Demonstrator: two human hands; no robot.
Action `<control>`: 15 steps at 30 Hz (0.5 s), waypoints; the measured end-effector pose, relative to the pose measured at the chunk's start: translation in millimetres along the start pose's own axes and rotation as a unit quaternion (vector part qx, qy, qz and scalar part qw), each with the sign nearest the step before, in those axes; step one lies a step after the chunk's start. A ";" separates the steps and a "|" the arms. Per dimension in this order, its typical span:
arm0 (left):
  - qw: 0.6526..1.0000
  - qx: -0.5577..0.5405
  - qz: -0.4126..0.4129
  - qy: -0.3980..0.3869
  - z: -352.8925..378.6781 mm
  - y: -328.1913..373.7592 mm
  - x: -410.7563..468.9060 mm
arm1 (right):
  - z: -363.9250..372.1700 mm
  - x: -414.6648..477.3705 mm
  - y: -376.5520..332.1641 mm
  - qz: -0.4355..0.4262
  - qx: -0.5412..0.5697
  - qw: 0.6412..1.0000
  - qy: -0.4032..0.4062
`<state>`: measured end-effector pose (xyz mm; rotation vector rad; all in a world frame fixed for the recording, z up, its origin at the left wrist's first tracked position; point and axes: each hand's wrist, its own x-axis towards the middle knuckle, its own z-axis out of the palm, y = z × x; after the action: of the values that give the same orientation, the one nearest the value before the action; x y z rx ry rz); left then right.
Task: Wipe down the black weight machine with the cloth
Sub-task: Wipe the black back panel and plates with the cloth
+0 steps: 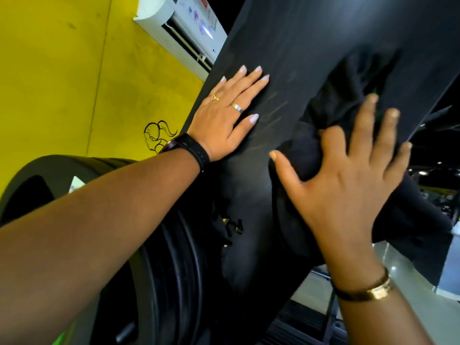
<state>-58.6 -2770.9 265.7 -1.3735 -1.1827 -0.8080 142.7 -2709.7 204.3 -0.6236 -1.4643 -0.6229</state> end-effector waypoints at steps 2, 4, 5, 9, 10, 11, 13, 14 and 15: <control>1.000 0.008 0.000 -0.015 -1.4 1.4 0.2 | 8.6 -21.1 -12.0 -0.040 0.007 0.999 -0.001; 0.999 0.021 0.001 -0.033 -1.8 3.6 -0.5 | 15.6 -52.5 -24.3 -0.074 0.009 0.997 -0.024; 0.999 0.031 0.000 -0.043 -2.2 4.6 -0.8 | 18.5 -70.1 -29.2 -0.092 0.005 0.995 -0.042; 0.989 0.076 0.002 -0.127 -18.2 5.1 -5.0 | 24.2 -123.8 -35.7 -0.132 0.002 0.990 -0.059; 0.982 0.088 0.014 -0.164 -27.4 5.8 -8.2 | 24.8 -128.5 -34.9 -0.132 -0.002 0.990 -0.057; 0.973 0.101 0.025 -0.206 -37.9 7.3 -13.7 | 24.4 -131.0 -34.1 -0.130 -0.003 0.990 -0.057; 0.949 0.123 0.008 -0.290 -61.8 14.1 -28.8 | 22.4 -130.5 -34.3 -0.119 -0.011 0.991 -0.061; 0.933 0.132 -0.032 -0.334 -73.9 19.2 -38.6 | 21.1 -128.5 -35.6 -0.114 -0.019 0.991 -0.062; 0.912 0.144 -0.080 -0.376 -84.9 24.8 -49.4 | 20.1 -125.6 -37.5 -0.111 -0.028 0.991 -0.065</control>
<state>-35.5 -2861.3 226.3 -1.3828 -1.9418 -0.1658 100.1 -2720.8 79.2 -0.5561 -1.6576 -0.8112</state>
